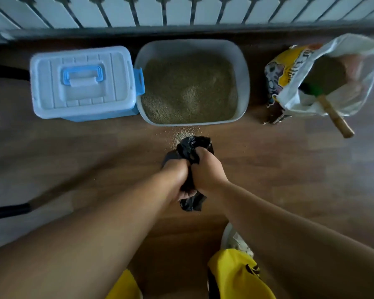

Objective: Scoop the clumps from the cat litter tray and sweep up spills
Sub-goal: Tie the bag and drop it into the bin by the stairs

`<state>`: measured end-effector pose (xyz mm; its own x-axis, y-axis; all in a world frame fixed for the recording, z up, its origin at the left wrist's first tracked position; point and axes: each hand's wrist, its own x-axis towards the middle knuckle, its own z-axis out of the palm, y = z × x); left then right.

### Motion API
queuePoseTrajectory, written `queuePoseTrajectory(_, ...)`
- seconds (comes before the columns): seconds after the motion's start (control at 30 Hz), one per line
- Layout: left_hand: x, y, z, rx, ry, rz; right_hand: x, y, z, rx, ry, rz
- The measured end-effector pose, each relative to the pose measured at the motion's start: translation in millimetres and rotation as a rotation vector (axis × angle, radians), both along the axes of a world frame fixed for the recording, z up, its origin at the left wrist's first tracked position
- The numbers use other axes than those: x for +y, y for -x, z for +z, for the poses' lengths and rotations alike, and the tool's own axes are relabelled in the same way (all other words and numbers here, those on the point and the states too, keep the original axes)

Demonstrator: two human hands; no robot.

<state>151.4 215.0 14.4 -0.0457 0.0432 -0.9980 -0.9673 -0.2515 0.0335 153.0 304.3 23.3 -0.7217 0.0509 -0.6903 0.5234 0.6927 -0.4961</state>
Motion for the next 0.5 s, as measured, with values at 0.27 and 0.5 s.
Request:
queuePoseTrajectory(0.27,8.0,-21.6,125.3,-0.100,-0.029,-0.057,7.5,-34.6,136.8,-0.043,0.025,0.181)
queuePoseTrajectory(0.5,6.3,-33.0,228.4,-0.156,-0.086,-0.185,29.3,-61.3,249.1,0.017,0.020,0.329)
